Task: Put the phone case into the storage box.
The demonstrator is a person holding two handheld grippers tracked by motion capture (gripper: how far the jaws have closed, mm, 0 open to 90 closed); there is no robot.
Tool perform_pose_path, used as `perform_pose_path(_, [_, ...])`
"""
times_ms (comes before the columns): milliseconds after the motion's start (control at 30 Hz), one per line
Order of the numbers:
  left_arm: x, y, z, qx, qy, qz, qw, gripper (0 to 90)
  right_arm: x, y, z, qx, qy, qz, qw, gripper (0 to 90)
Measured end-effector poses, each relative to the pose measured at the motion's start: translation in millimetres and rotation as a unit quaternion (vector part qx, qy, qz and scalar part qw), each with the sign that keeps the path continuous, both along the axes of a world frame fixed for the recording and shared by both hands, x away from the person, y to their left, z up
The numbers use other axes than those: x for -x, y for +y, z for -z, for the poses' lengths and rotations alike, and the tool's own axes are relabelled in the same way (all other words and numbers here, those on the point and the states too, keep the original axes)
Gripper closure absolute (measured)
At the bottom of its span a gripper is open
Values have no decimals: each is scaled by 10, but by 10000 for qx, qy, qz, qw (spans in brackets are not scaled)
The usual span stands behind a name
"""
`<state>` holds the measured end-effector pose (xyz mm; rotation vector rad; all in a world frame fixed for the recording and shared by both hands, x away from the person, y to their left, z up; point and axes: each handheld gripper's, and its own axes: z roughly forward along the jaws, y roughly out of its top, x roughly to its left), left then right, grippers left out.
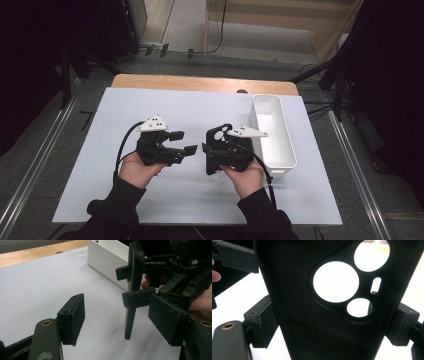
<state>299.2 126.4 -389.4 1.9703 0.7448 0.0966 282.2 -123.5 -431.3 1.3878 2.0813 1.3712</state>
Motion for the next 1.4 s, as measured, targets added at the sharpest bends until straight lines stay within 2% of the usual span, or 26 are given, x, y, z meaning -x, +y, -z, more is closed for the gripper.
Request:
perform_pose_path(167, [4,90,91,-83,20,-36,10000,267,-6,-27,-10,-6,-29,-29,10000,118])
perform_pose_path(267, [6,139,140,-27,104,-31,9999,267,-7,-29,-15,-17,-39,-55,10000,118])
perform_pose_path(400, [15,165,197,-140,-10,-61,9999,267,-6,-26,-18,21,-38,-116,9999,118])
perform_pose_path(633, [45,169,339,-303,102,80,9995,267,-10,-46,-30,-21,-23,-195,9998,118])
perform_pose_path(833, [81,183,472,-599,118,106,9981,267,-21,-73,-37,-120,-1,-304,9995,118])
perform_pose_path(1033, [99,223,517,-511,156,207,9984,267,-18,-82,-64,-2,-32,-476,9989,119])
perform_pose_path(1400, [146,313,554,-627,130,348,9973,267,-29,-156,-140,-214,-157,-982,9948,119])
